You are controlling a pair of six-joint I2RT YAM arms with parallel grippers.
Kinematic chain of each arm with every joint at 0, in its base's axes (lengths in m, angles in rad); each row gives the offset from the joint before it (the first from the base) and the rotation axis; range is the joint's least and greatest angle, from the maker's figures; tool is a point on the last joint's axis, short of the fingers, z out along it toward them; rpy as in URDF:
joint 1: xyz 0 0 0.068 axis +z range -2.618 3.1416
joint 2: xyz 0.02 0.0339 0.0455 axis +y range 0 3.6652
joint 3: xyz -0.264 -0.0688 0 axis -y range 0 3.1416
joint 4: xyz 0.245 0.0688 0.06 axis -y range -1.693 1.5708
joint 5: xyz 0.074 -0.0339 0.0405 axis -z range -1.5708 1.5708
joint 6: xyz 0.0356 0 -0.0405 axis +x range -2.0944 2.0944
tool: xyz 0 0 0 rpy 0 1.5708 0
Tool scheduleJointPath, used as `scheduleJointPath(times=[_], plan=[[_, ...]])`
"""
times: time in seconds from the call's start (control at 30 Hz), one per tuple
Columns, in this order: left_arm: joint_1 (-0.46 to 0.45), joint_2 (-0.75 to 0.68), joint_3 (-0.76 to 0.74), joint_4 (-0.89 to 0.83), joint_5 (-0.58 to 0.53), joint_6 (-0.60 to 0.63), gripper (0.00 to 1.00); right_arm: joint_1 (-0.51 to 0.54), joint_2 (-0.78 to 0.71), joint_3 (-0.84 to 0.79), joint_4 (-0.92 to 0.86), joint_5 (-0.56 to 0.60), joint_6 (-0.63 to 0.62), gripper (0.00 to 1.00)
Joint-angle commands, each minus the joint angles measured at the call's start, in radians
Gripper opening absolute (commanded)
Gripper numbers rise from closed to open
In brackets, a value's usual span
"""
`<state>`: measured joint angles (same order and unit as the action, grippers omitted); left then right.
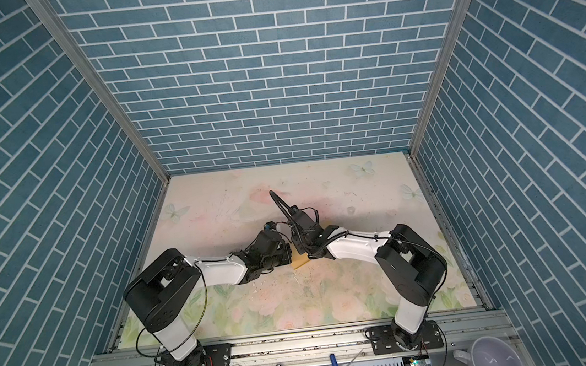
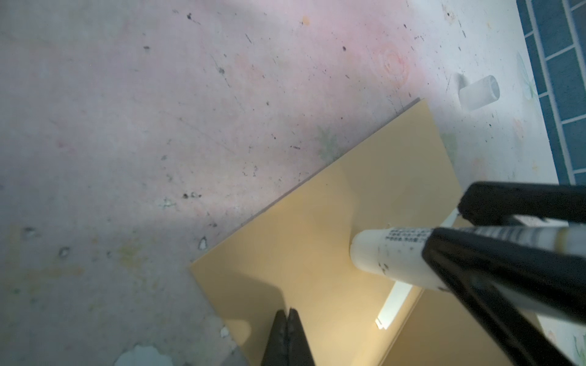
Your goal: Place the letter into the envelope and seal it
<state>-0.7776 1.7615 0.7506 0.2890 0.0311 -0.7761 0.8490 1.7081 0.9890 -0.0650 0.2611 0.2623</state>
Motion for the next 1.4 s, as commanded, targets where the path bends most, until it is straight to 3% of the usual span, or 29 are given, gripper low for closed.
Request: scheduleJointPath(times=[0.0, 1.37], plan=[[0.0, 0.046, -0.018, -0.147, -0.031, 0.015, 0.0, -0.034, 0.009, -0.031, -0.056, 0.08, -0.018, 0.0], [-0.009, 0.119, 0.029, -0.194, -0.034, 0.026, 0.0, -0.114, -0.001, -0.059, -0.059, 0.117, -0.046, 0.0]])
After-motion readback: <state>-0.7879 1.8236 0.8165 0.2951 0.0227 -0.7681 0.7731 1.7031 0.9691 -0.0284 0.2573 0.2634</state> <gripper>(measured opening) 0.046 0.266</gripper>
